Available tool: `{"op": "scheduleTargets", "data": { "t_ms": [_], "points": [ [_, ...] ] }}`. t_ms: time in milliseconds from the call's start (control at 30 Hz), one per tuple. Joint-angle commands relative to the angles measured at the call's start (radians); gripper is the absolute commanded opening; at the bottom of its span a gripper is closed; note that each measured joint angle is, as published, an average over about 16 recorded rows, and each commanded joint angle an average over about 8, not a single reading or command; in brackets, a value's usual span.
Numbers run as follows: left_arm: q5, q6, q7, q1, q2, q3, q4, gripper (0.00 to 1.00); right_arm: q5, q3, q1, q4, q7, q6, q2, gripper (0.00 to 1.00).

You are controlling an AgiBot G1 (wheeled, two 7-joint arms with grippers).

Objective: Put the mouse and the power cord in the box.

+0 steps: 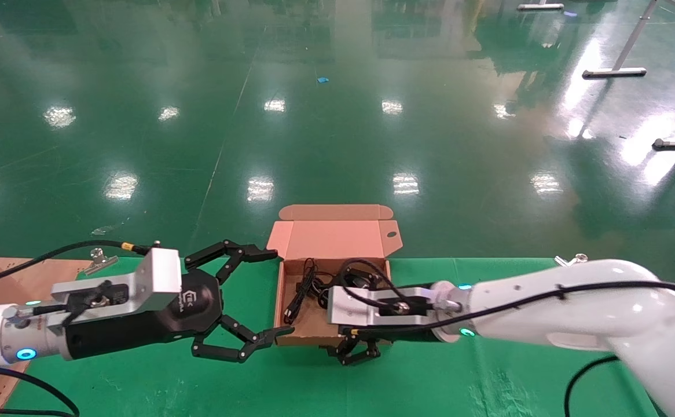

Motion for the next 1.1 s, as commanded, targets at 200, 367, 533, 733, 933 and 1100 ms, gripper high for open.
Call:
{"op": "scheduleTargets", "data": {
  "t_ms": [200,367,533,733,933,1100],
  "points": [
    [-0.006,-0.004,-0.124,0.055,-0.050,-0.071,-0.142,1.00,0.092,0.116,-0.065,0.078,0.060,-0.097,0.089,1.00],
    [-0.010,-0.007,-0.213,0.094,-0.086,-0.122,-0.243,1.00,0.158,0.199,-0.111,0.134,0.102,-0.166,0.152,1.00],
    [-0.014,-0.010,-0.302,0.133,-0.122,-0.173,-0.344,1.00,0.224,0.282,-0.158,0.190,0.145,-0.236,0.216,1.00],
    [-0.018,-0.014,-0.409,0.180,-0.165,-0.234,-0.466,1.00,0.302,0.382,-0.213,0.256,0.196,-0.319,0.292,1.00],
    [-0.023,-0.018,-0.515,0.226,-0.208,-0.295,-0.587,1.00,0.381,0.482,-0.269,0.323,0.247,-0.402,0.368,1.00],
    [-0.027,-0.021,-0.605,0.266,-0.244,-0.346,-0.689,1.00,0.447,0.565,-0.316,0.379,0.290,-0.472,0.432,1.00]
  ]
}}
